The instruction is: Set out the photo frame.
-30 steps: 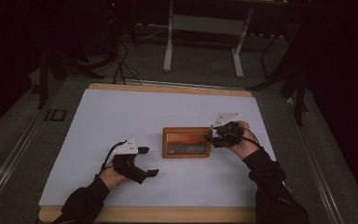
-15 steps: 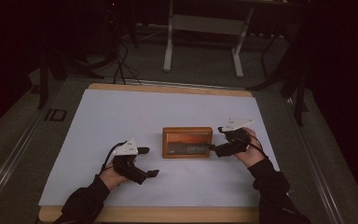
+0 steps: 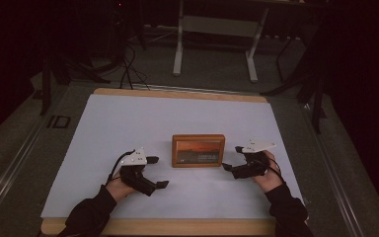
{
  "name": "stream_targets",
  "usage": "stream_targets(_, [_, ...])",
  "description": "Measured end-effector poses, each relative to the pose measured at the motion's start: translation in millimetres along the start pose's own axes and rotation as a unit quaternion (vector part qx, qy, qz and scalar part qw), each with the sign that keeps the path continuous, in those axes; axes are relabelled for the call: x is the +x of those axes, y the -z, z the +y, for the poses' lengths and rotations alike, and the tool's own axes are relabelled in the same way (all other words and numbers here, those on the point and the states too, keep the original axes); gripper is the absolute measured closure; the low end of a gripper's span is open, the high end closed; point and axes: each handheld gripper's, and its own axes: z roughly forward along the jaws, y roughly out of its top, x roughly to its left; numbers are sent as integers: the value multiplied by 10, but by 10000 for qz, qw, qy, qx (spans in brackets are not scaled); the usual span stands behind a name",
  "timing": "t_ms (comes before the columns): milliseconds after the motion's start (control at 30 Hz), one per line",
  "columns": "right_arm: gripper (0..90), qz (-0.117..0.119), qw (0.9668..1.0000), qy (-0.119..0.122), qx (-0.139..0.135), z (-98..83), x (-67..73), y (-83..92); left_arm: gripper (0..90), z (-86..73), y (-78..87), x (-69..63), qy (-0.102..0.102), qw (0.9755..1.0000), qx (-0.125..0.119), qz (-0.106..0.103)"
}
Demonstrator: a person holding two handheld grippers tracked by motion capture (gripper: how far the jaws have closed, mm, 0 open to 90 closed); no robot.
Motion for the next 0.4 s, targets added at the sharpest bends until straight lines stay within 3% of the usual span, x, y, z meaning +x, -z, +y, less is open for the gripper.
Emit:
stream_targets(300, [137,-64,9999,89,6,-178,29,-47,17,-20,10,-20,-18,10000,-28,12])
stream_targets(400, [139,24,9999,119,58,-194,42,-66,17,-22,8,-24,-28,10000,-18,15])
